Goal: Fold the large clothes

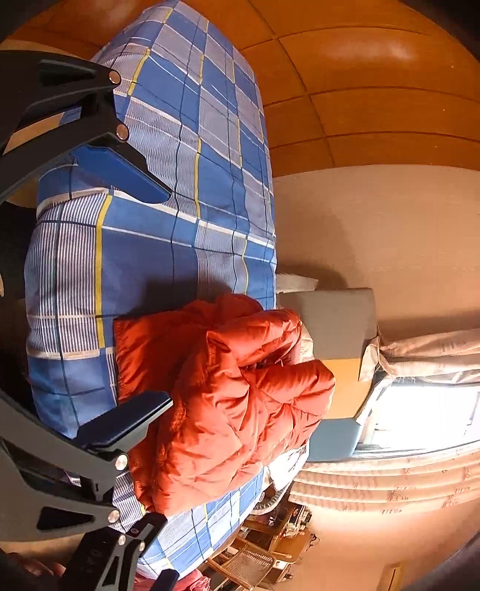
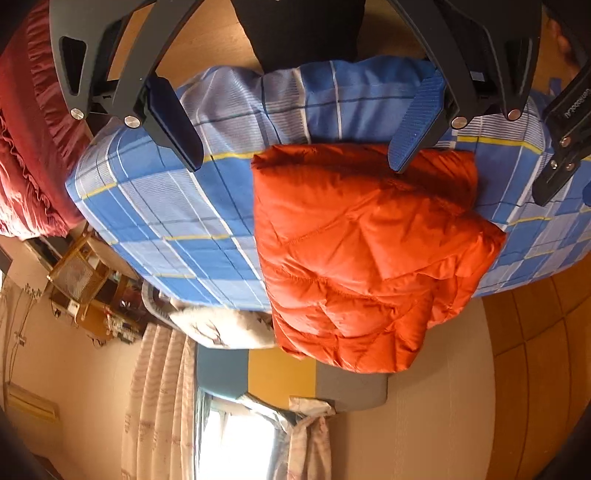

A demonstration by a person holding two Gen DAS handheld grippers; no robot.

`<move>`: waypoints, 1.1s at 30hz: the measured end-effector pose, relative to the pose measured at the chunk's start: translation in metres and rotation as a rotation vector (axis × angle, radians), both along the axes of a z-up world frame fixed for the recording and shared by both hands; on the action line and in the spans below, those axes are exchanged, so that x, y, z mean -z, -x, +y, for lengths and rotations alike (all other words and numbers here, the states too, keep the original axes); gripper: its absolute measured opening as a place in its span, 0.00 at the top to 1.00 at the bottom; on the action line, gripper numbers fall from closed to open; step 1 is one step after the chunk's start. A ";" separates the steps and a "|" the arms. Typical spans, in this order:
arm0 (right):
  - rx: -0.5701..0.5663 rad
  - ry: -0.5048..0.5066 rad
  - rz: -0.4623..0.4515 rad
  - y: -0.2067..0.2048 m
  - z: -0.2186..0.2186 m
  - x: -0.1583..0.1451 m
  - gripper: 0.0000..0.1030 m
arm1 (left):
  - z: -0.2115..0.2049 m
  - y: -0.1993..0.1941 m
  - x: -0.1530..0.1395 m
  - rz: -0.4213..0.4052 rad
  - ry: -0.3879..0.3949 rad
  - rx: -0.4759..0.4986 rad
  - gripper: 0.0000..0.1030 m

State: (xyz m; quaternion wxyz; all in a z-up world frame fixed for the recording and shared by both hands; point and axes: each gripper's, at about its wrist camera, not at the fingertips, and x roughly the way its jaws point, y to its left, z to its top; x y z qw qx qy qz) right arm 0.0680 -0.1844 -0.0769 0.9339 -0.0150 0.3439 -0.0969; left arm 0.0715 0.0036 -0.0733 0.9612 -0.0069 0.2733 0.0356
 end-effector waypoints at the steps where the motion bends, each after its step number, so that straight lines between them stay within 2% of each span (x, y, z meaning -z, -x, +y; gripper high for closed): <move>1: 0.000 0.017 -0.016 0.001 0.002 -0.001 0.03 | 0.001 0.001 0.001 -0.004 0.001 -0.002 0.02; 6: 0.014 0.028 -0.048 0.003 0.000 -0.002 0.03 | 0.002 0.001 0.003 -0.007 0.000 -0.010 0.02; 12: 0.026 0.041 -0.036 0.001 -0.001 0.002 0.03 | -0.004 0.001 0.005 -0.004 -0.012 0.006 0.02; 19: 0.026 0.047 -0.032 -0.001 -0.001 0.004 0.03 | -0.005 -0.003 0.007 0.018 0.010 0.008 0.02; 33: 0.054 -0.018 -0.057 0.002 -0.015 -0.004 0.03 | -0.012 -0.006 0.004 0.029 -0.005 0.045 0.02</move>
